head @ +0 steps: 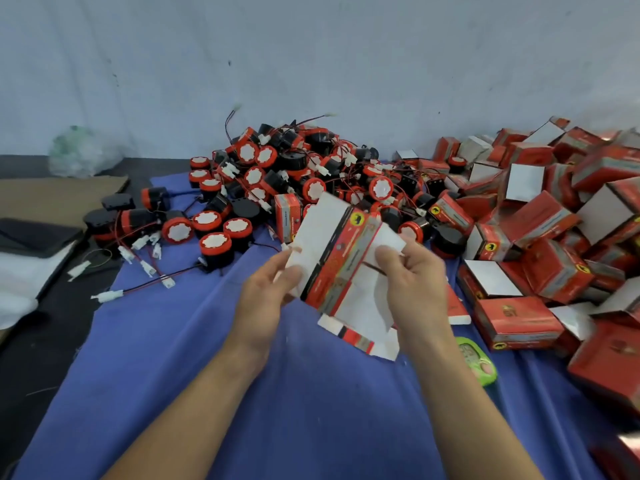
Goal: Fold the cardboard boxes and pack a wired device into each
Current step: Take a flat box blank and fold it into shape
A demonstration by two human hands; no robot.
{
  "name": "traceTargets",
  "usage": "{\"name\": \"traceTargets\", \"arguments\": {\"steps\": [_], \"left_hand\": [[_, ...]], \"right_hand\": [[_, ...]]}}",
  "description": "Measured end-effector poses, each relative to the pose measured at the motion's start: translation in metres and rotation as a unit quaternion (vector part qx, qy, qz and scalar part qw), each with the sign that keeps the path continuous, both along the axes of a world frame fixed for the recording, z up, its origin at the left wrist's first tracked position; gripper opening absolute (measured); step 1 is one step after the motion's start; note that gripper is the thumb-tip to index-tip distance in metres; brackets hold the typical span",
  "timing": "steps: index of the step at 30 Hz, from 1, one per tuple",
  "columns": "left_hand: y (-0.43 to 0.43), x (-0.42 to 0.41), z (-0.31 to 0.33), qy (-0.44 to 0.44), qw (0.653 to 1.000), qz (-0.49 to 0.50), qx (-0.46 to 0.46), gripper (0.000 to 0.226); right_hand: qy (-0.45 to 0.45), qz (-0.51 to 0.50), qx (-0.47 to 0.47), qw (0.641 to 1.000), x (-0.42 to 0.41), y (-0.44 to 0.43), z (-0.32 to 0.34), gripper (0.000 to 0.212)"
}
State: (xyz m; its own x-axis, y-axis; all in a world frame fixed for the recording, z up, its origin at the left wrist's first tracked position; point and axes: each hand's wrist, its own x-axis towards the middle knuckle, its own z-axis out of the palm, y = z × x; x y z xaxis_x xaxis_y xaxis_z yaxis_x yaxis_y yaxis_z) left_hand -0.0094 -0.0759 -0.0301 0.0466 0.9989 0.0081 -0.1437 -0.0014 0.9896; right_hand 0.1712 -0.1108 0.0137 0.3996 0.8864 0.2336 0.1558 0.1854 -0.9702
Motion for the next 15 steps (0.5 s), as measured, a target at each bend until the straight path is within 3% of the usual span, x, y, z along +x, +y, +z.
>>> {"name": "traceTargets", "arguments": {"steps": [6,10,12,14,15], "left_hand": [[-0.002,-0.004,0.003,-0.107,0.990,-0.021,-0.086,0.031],[0.001,-0.014,0.007,-0.094,0.974,-0.173,-0.107,0.036],[0.000,-0.020,0.007,-0.089,0.960,-0.243,-0.111,0.042],[-0.001,-0.023,0.005,-0.083,0.950,-0.284,-0.099,0.044],[-0.003,-0.023,0.004,-0.076,0.947,-0.298,-0.088,0.046]], "right_hand": [[0.054,0.024,-0.104,0.993,-0.003,0.008,-0.026,0.019],[0.043,-0.027,-0.072,0.996,0.003,0.009,-0.030,0.013],[-0.012,-0.056,-0.061,0.997,0.003,0.006,-0.034,0.019],[-0.156,-0.135,-0.031,0.978,-0.001,0.000,-0.035,0.038],[-0.214,-0.159,0.009,0.964,-0.004,-0.003,-0.033,0.037]]}}
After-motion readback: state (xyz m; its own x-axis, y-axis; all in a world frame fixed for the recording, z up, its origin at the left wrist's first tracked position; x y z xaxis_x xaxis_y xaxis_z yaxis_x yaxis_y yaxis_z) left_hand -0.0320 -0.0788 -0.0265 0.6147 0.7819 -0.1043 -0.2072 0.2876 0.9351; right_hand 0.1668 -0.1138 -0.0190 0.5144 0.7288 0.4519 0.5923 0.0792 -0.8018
